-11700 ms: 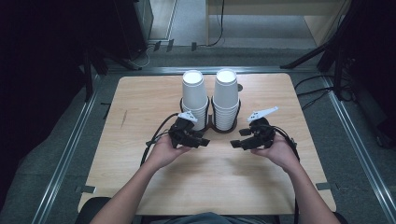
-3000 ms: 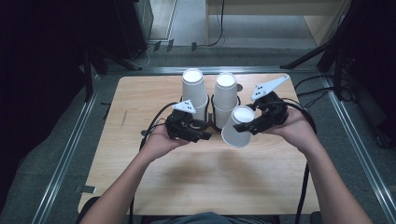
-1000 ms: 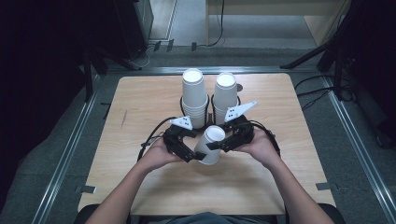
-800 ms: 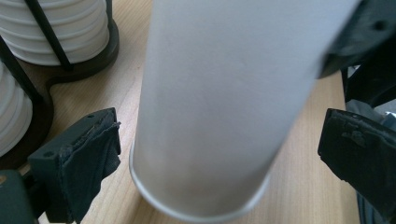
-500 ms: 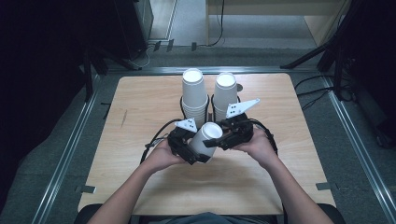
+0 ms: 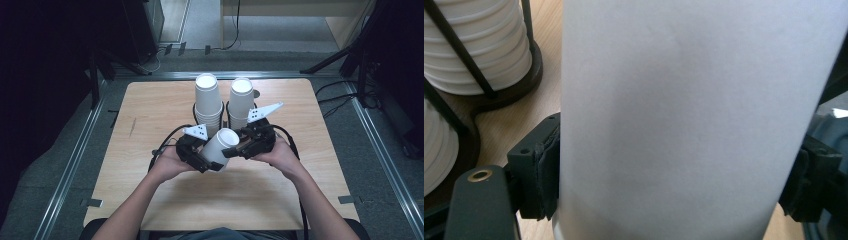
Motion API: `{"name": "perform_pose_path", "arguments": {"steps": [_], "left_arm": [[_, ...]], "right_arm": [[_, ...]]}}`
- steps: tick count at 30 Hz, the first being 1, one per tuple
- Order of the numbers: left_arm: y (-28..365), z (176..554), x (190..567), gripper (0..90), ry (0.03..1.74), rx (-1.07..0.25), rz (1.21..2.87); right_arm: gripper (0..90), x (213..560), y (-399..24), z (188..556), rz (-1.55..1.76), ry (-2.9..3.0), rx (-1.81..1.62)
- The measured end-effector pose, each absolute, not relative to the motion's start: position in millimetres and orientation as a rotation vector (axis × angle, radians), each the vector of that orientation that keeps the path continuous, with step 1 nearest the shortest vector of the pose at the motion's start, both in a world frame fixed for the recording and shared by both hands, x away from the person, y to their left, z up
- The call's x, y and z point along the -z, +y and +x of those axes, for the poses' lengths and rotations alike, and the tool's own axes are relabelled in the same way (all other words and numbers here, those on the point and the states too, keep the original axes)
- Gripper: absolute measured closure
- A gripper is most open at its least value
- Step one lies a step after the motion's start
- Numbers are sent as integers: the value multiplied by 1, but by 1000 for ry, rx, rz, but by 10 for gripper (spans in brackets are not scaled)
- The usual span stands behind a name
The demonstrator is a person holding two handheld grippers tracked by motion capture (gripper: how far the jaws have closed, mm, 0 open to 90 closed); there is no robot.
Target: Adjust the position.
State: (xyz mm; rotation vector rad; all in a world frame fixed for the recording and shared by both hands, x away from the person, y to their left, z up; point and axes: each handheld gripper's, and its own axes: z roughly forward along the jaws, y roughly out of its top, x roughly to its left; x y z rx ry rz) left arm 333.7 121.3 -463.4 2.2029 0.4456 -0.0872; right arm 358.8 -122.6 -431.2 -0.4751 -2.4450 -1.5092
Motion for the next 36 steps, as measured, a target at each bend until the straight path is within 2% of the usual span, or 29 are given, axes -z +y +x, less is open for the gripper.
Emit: {"name": "perform_pose_path", "arguments": {"steps": [19, 25, 36], "left_arm": [[145, 338, 440, 161, 459, 31, 2332], [138, 339, 435, 161, 395, -20, 2437], [114, 347, 449, 160, 336, 30, 2574]], "right_arm": [[201, 456, -121, 349, -389, -2724, 1239], [203, 462, -124, 349, -403, -2736, 1209], [204, 467, -132, 344, -414, -2765, 1208]]}}
